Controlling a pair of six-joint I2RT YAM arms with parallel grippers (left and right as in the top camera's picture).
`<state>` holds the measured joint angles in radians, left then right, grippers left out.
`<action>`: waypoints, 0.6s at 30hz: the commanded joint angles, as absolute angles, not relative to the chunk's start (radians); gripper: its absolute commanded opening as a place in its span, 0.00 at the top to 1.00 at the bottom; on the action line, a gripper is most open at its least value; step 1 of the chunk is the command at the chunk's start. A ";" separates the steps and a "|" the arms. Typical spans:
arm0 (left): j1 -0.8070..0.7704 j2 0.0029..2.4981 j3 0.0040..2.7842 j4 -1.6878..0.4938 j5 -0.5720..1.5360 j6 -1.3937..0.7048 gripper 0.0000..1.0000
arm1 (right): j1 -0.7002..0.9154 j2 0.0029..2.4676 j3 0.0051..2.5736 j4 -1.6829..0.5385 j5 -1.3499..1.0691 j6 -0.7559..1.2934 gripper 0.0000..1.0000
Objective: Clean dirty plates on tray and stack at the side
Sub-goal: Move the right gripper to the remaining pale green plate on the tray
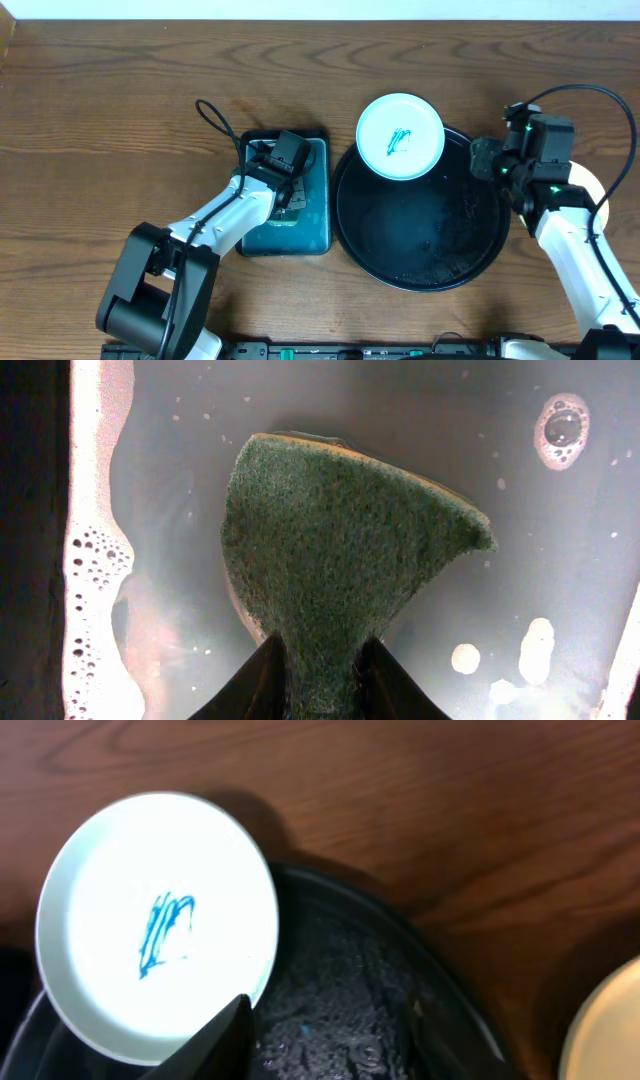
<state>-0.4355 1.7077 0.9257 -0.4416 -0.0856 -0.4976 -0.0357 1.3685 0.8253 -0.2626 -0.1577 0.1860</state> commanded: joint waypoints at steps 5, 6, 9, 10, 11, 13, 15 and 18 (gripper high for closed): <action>-0.432 1.732 0.920 -0.459 -0.094 -0.502 0.74 | -0.002 1.445 1.007 -0.371 -0.164 0.117 0.52; -0.432 1.732 0.920 -0.459 -0.094 -0.502 0.74 | 0.005 1.468 1.040 -0.398 -0.165 0.100 0.52; -0.432 1.732 0.920 -0.459 -0.094 -0.502 0.74 | 0.031 1.549 1.132 -0.474 -0.166 0.065 0.50; -0.432 1.732 0.920 -0.459 -0.094 -0.502 0.74 | 0.040 1.577 1.155 -0.489 -0.166 0.066 0.50; -0.432 1.732 0.920 -0.459 -0.094 -0.502 0.74 | 0.048 1.607 1.172 -0.493 -0.167 0.067 0.51; -0.432 1.732 0.920 -0.459 -0.094 -0.502 0.74 | 0.061 1.656 1.182 -0.473 -0.166 0.093 0.54; -0.432 1.732 0.920 -0.459 -0.094 -0.502 0.74 | 0.064 1.699 1.182 -0.453 -0.160 0.121 0.60; -0.432 1.732 0.920 -0.459 -0.094 -0.502 0.74 | 0.065 1.762 1.182 -0.417 -0.159 0.142 0.62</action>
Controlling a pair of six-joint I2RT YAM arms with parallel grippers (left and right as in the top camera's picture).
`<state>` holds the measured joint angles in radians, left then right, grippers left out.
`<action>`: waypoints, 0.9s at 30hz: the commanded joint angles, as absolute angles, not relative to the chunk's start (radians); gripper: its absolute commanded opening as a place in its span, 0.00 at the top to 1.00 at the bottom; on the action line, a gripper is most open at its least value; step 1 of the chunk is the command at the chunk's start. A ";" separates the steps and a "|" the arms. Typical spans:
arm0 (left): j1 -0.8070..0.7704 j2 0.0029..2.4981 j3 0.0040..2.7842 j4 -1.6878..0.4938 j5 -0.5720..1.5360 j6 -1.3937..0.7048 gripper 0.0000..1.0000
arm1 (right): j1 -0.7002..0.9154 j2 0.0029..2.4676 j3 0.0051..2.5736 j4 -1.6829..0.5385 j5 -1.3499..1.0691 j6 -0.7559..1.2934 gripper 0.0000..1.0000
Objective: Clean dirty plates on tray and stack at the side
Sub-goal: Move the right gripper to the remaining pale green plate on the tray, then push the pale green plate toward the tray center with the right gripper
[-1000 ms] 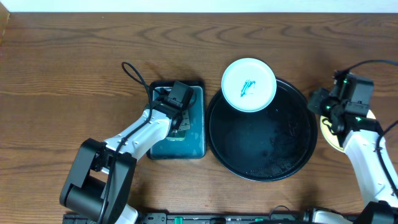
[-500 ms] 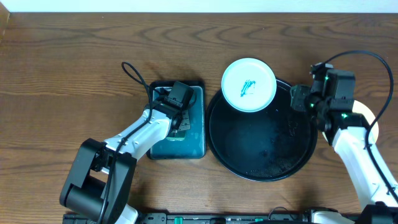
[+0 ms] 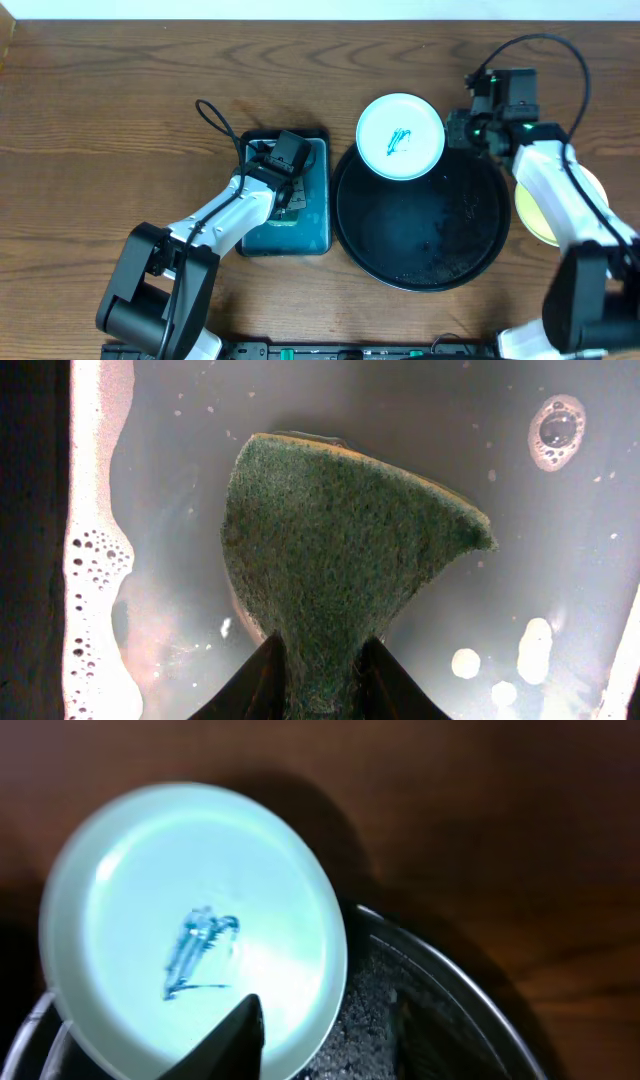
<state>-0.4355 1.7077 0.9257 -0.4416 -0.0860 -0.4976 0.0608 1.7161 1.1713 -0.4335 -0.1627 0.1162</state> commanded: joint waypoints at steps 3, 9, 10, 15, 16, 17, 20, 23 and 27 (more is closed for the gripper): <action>-0.432 1.732 0.920 -0.459 -0.094 -0.502 0.74 | 0.065 1.824 1.182 -0.380 -0.159 0.142 0.63; -0.432 1.732 0.920 -0.459 -0.094 -0.502 0.74 | 0.069 1.925 1.182 -0.327 -0.163 0.169 0.64; -0.432 1.732 0.920 -0.459 -0.094 -0.502 0.74 | 0.070 1.935 1.182 -0.324 -0.163 0.176 0.65; -0.432 1.732 0.920 -0.459 -0.094 -0.502 0.74 | 0.072 1.979 1.182 -0.316 -0.170 0.186 0.77; -0.432 1.732 0.920 -0.459 -0.094 -0.502 0.74 | 0.072 1.981 1.182 -0.319 -0.170 0.186 0.80; -0.432 1.732 0.920 -0.459 -0.094 -0.502 0.74 | 0.072 1.981 1.182 -0.322 -0.170 0.186 0.85; -0.432 1.732 0.920 -0.459 -0.094 -0.502 0.74 | 0.072 1.969 1.182 -0.347 -0.170 0.186 0.91; -0.432 1.732 0.920 -0.459 -0.094 -0.502 0.74 | 0.072 1.938 1.182 -0.413 -0.178 0.186 0.99; -0.432 1.732 0.920 -0.457 -0.094 -0.502 0.74 | 0.072 1.882 1.182 -0.496 -0.198 0.186 0.99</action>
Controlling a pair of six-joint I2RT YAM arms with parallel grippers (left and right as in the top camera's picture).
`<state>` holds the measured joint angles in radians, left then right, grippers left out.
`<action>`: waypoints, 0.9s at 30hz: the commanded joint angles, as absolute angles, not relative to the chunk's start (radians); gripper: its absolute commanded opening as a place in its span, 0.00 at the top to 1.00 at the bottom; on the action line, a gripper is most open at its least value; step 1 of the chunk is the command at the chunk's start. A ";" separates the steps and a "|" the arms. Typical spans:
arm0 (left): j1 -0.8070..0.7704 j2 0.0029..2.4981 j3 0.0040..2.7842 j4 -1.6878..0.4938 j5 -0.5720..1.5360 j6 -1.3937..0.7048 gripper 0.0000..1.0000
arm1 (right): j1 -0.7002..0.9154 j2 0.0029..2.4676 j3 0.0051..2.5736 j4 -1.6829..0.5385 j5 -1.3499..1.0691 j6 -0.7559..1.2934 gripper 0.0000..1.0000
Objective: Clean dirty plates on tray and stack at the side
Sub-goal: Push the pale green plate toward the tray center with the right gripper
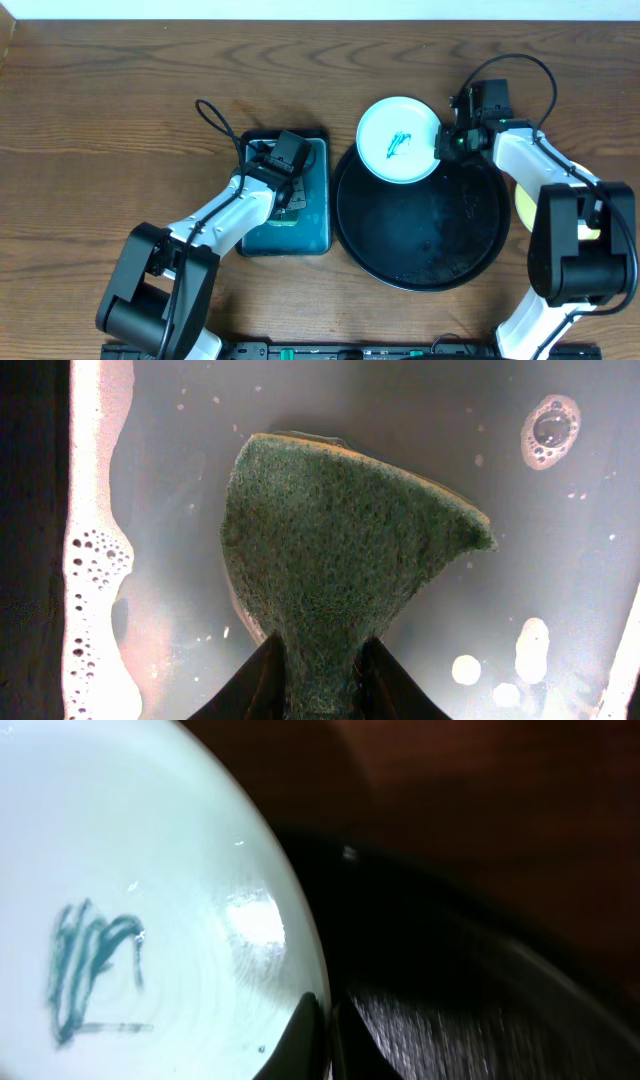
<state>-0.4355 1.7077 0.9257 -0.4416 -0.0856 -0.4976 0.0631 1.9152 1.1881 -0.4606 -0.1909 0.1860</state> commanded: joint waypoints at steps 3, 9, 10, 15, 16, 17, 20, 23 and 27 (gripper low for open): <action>-0.432 1.732 0.920 -0.455 -0.094 -0.502 0.74 | 0.073 1.835 1.182 -0.577 -0.215 0.186 0.99; -0.432 1.732 0.920 -0.455 -0.094 -0.502 0.74 | 0.093 1.807 1.181 -0.788 -0.216 0.186 0.99; -0.432 1.732 0.920 -0.455 -0.094 -0.502 0.74 | 0.098 1.810 1.180 -0.807 -0.214 0.186 0.99; -0.432 1.732 0.920 -0.455 -0.095 -0.501 0.74 | 0.114 1.813 1.158 -0.842 -0.194 0.186 0.99; -0.432 1.732 0.920 -0.455 -0.095 -0.501 0.74 | 0.114 1.813 1.153 -0.841 -0.184 0.186 0.99; -0.432 1.732 0.920 -0.455 -0.095 -0.501 0.76 | 0.114 1.813 1.148 -0.841 -0.183 0.186 0.99; -0.432 1.732 0.920 -0.455 -0.095 -0.501 0.92 | 0.114 1.813 1.134 -0.841 -0.184 0.186 0.97; -0.432 1.732 0.920 -0.455 -0.095 -0.501 0.92 | 0.114 1.813 1.119 -0.842 -0.184 0.186 0.86; -0.432 1.732 0.920 -0.455 -0.095 -0.501 0.76 | 0.114 1.814 1.106 -0.818 -0.184 0.186 0.71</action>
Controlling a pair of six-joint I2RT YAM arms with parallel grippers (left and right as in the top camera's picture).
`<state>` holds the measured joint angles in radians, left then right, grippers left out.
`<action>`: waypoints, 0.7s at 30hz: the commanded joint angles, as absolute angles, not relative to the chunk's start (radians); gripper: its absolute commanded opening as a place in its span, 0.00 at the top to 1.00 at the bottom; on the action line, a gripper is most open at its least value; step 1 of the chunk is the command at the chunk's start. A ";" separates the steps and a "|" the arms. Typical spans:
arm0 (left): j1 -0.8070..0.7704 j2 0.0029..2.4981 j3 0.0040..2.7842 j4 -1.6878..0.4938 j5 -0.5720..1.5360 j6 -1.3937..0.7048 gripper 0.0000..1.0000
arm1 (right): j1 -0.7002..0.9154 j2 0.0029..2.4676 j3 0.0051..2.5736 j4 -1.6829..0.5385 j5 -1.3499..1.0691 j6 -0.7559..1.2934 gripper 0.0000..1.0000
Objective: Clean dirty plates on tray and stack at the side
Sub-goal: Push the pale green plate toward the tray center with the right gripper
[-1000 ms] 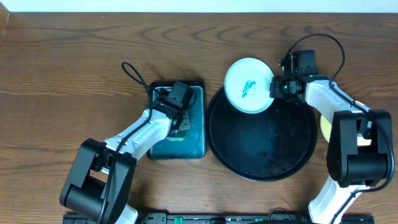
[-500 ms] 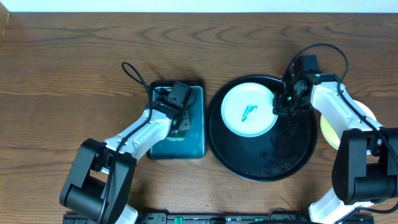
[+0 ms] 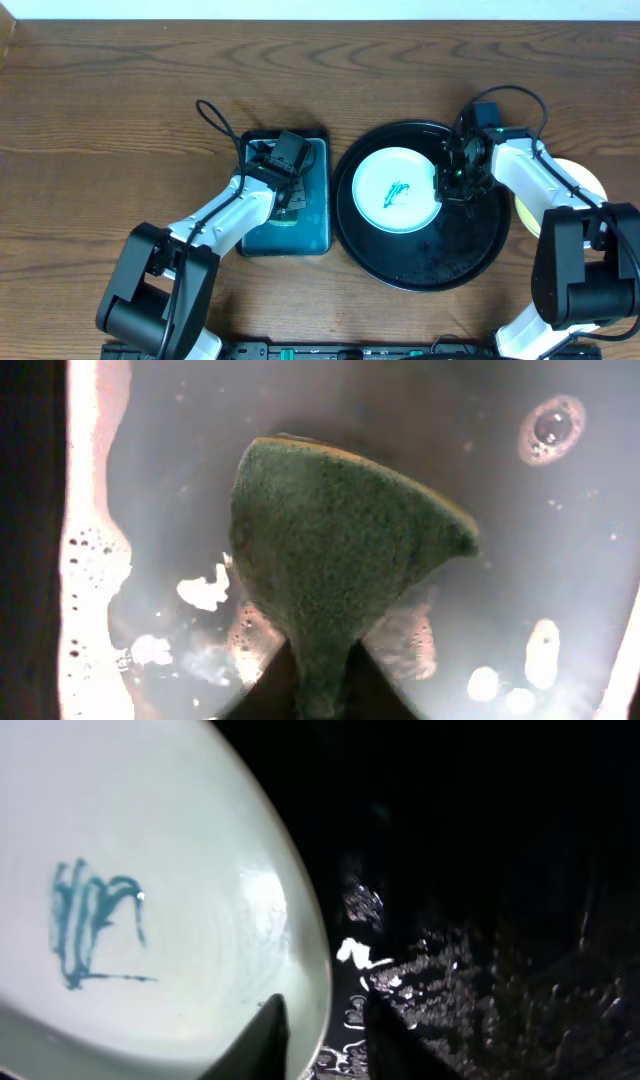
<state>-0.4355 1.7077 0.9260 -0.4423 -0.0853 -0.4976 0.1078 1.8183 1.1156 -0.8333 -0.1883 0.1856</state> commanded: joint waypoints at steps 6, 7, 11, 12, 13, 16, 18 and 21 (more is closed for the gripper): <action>-0.432 1.732 0.920 -0.455 -0.095 -0.502 0.79 | 0.114 1.814 1.106 -0.713 -0.184 0.186 0.74; -0.432 1.732 0.920 -0.456 -0.095 -0.502 0.86 | 0.114 1.814 1.106 -0.703 -0.184 0.186 0.75; -0.432 1.732 0.920 -0.455 -0.089 -0.502 0.93 | 0.115 1.814 1.103 -0.692 -0.184 0.186 0.89; -0.432 1.732 0.921 -0.455 -0.078 -0.502 0.92 | 0.116 1.814 1.100 -0.692 -0.184 0.186 0.91; -0.432 1.731 0.922 -0.455 -0.078 -0.503 0.93 | 0.117 1.814 1.095 -0.692 -0.184 0.186 0.92; -0.432 1.731 0.922 -0.447 -0.076 -0.502 0.85 | 0.125 1.814 1.075 -0.692 -0.185 0.186 0.96; -0.432 1.732 0.921 -0.448 -0.076 -0.502 0.73 | 0.133 1.814 1.058 -0.691 -0.185 0.186 0.98; -0.433 1.732 0.917 -0.449 -0.075 -0.502 0.72 | 0.139 1.814 1.039 -0.691 -0.184 0.186 0.99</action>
